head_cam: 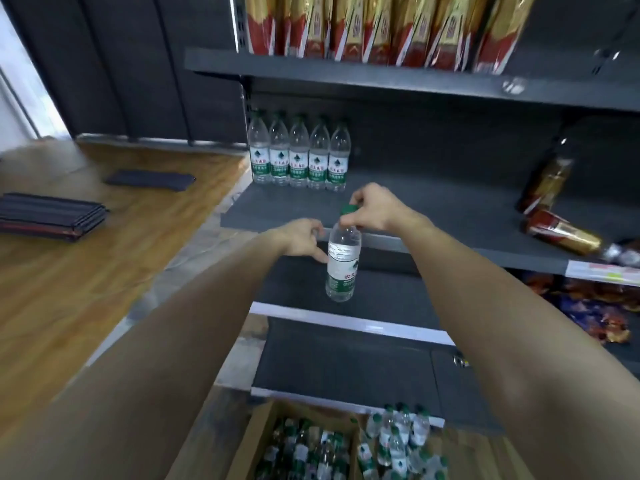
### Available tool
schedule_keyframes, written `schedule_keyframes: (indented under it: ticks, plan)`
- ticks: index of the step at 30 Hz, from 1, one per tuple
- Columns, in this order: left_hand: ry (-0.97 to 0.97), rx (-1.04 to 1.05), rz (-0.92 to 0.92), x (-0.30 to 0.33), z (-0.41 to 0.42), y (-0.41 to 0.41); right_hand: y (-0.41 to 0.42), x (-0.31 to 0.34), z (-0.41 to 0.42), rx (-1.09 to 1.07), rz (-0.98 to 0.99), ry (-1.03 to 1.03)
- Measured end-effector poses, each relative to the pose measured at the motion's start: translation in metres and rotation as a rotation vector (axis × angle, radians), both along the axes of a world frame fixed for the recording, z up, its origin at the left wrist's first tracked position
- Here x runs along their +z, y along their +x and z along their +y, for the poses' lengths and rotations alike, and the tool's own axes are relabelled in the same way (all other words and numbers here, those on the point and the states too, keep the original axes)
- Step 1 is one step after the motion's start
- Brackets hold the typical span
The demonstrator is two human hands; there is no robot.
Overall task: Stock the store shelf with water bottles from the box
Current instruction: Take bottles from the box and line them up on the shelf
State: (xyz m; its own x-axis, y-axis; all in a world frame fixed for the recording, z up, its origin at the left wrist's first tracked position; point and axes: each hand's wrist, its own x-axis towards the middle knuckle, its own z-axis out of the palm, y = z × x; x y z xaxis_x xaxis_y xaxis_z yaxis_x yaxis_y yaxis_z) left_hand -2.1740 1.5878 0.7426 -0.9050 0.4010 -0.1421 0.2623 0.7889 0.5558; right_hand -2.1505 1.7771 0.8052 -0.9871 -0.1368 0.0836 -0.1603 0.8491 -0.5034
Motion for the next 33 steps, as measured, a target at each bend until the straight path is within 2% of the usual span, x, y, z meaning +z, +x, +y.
schedule_keyframes:
  ticks: [3,8,15,23,33]
  plan:
    - [0.226,-0.016,-0.108,0.015,0.017,-0.005,-0.008,0.025,0.007,0.045,0.003,-0.030]
    - [0.422,0.037,-0.095,0.033,0.049,-0.016,-0.026,0.037,0.029,0.043,0.027,-0.099]
    - [0.463,0.158,0.042,0.059,0.089,-0.043,-0.061,0.050,0.073,0.038,0.076,-0.261]
    - [0.670,0.309,0.116,0.076,0.114,-0.080,-0.106,0.014,0.138,-0.055,-0.042,0.032]
    - [0.571,0.339,0.058,0.066,0.151,-0.146,-0.175,-0.034,0.159,-0.012,-0.098,0.071]
